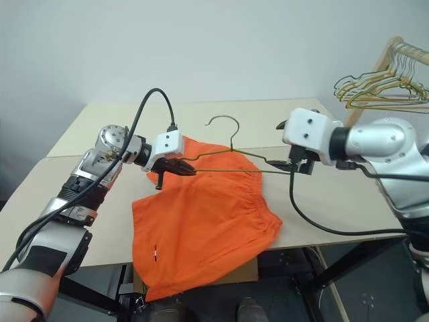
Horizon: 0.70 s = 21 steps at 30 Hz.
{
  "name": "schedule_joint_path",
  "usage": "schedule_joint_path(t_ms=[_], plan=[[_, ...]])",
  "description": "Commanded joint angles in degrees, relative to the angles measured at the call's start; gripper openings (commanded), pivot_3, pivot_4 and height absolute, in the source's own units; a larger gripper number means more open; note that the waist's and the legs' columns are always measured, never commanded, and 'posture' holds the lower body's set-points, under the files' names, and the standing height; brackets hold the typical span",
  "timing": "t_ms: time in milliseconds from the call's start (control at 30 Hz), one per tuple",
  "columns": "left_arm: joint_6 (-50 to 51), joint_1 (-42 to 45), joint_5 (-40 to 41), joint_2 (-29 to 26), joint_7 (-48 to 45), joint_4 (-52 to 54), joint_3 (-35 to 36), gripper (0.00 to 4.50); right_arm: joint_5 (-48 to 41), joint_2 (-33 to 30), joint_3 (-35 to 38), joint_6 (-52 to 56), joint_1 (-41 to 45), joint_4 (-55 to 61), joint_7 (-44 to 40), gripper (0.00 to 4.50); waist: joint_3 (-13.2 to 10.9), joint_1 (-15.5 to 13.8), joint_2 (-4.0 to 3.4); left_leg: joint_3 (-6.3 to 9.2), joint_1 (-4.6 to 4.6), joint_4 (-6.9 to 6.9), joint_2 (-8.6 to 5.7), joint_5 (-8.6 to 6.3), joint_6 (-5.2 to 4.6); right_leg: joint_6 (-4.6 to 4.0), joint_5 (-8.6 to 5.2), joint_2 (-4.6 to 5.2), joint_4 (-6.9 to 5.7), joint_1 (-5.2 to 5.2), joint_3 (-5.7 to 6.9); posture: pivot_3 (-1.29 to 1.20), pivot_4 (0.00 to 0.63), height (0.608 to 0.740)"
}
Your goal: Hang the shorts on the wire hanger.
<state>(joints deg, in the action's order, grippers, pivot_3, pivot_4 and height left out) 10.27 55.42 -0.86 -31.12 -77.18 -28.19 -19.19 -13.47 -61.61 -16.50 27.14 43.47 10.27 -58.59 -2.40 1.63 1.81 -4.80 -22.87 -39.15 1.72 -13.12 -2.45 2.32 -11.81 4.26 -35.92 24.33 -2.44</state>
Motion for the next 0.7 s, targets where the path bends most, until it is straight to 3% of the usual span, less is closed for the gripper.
schedule_joint_path(t_ms=[33, 133, 267, 333, 400, 700], plan=[[-0.17, 1.31, 0.52, -0.11, 0.06, 1.47, 1.32, 0.0, 2.66, 1.22, -3.29, 5.09, 3.29, -1.78, -5.48, 4.48, -0.01, -0.72, -0.03, -0.07, -0.07, 0.0, 0.0, 0.0, 0.0, -0.02, -0.01, 0.0, -0.02, 0.08, 0.0, 0.06, 0.0, 0.74], [-0.11, 1.16, 0.73, -0.28, -0.15, 1.95, 1.47, 0.0, 4.62, 2.99, -7.43, 10.16, 6.7, -4.49, -10.1, 4.48, -0.01, -1.24, -0.05, -0.19, -0.56, -0.02, -0.06, 0.0, 0.0, -0.32, 0.26, 0.02, -0.14, 0.59, -0.04, 0.07, 0.0, 0.74], [0.04, 0.72, 1.08, -0.55, -0.58, 2.81, 1.58, 0.0, 9.2, 5.98, -10.34, 11.2, 9.5, -9.6, -10.81, 4.48, -0.01, -1.76, -0.06, -0.23, -0.98, -0.1, -0.11, 0.0, 0.0, -0.07, 0.45, -0.1, -0.15, 0.92, -0.03, 0.07, 0.0, 0.74], [-0.1, 0.7, 1.38, -0.6, -1.13, 2.85, 1.64, 0.0, 10.14, 7.13, -10.33, 11.74, 10.28, -11.49, -11.54, 4.12, -0.01, -2.25, -0.06, -0.23, -0.99, -0.1, -0.1, -0.01, 0.0, -0.07, 0.45, -0.13, -0.15, 0.92, -0.01, 0.07, 0.0, 0.74], [-0.21, 0.71, 1.36, -0.64, -1.19, 2.88, 1.59, 0.0, 10.89, 7.64, -10.2, 11.68, 10.61, -12.44, -12.63, 3.57, -0.01, -2.4, -0.06, -0.25, -1.0, -0.1, -0.11, -0.01, 0.0, -0.08, 0.44, -0.13, -0.14, 0.93, -0.01, 0.07, 0.0, 0.74], [-1.23, 0.93, 1.16, -0.51, -1.61, 2.56, 1.24, 0.0, 13.25, 7.41, -9.4, 11.13, 9.3, -12.02, -15.37, 0.32, -0.01, -2.38, -0.06, -0.25, -1.0, -0.27, -0.08, -0.01, 0.01, -0.06, 0.46, -0.14, -0.21, 0.89, 0.0, 0.06, 0.0, 0.74]])
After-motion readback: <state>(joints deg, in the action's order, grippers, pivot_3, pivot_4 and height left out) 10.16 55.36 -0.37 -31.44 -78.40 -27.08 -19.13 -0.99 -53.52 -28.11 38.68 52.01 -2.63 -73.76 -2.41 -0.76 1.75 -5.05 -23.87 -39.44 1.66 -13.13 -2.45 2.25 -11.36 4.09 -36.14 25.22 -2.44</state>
